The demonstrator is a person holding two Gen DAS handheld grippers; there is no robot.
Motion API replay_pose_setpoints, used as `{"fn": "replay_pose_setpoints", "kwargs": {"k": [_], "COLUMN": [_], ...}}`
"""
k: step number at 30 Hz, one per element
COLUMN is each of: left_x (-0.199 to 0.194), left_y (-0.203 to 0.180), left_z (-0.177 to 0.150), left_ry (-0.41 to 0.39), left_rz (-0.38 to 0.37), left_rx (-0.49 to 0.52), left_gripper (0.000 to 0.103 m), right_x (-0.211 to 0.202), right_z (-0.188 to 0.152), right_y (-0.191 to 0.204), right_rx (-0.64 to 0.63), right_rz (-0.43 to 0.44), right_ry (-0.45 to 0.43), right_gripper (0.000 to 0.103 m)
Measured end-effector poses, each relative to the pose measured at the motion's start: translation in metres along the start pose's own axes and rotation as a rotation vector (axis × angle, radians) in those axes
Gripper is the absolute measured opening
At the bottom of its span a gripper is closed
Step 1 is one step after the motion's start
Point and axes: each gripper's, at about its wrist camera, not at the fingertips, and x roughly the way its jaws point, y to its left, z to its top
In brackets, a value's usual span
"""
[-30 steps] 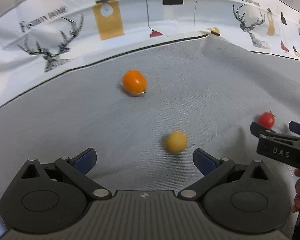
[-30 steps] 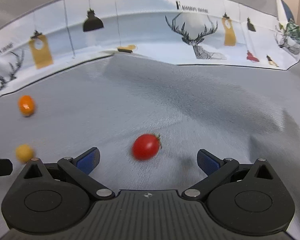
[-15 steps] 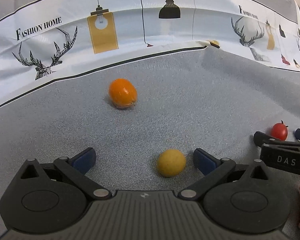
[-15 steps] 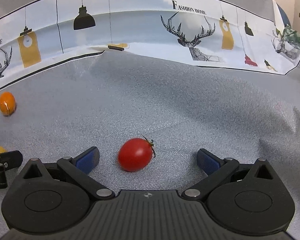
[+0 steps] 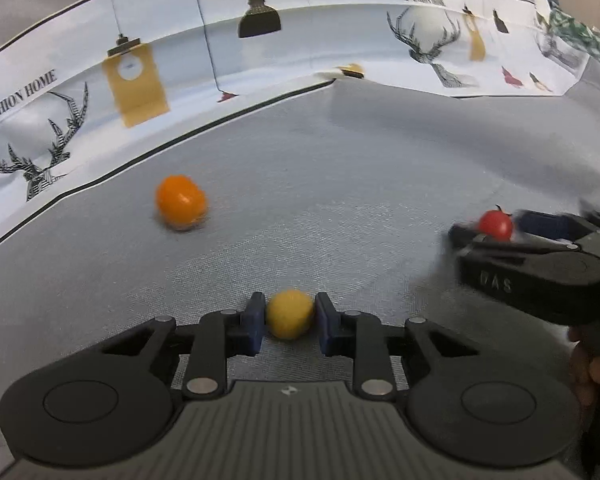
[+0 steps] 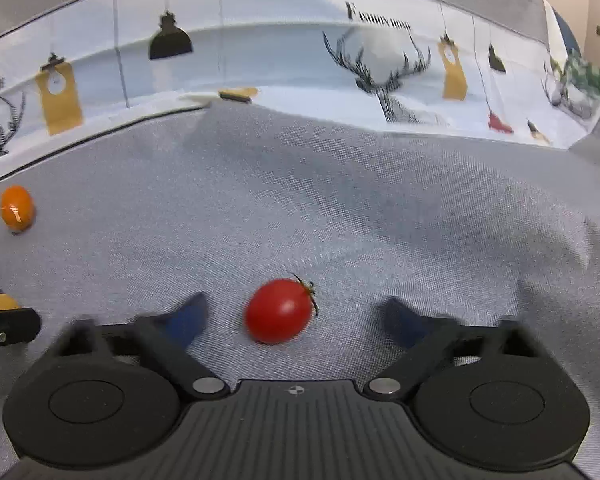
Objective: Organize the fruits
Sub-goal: 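Grasp the yellow fruit with the left tool while the right tool grasps the red tomato, then carry the yellow fruit and red tomato over the blue plate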
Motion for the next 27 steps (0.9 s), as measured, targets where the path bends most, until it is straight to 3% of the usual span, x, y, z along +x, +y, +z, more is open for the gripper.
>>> {"fn": "replay_pose_setpoints", "kwargs": {"k": [1,6,11,20,27], "left_x": [-0.001,-0.023,-0.070,-0.197,-0.301], "left_y": [0.002,0.014,0.033,0.078,0.111], "left_z": [0.000,-0.001,-0.004,-0.030,-0.069], "left_ry": [0.007,0.043,0.116,0.158,0.151], "left_rz": [-0.008,-0.008,0.013,0.095,0.141], "left_rx": [-0.009,-0.053,-0.092,-0.142,-0.197], "left_gripper": [0.029,0.029,0.029,0.029,0.029], "right_x": [-0.003,-0.015,-0.060,-0.186,-0.293], "right_z": [0.001,0.009,0.015,0.001,-0.018], "right_y": [0.002,-0.004,-0.003,0.043,0.092], "right_rx": [-0.022,0.027,0.072,0.033,-0.078], "right_rz": [0.001,0.041,0.081,0.276,0.459], "right_ry": [-0.007,0.037,0.025,0.029,0.043], "right_gripper": [0.034,0.034,0.034,0.034,0.034]}}
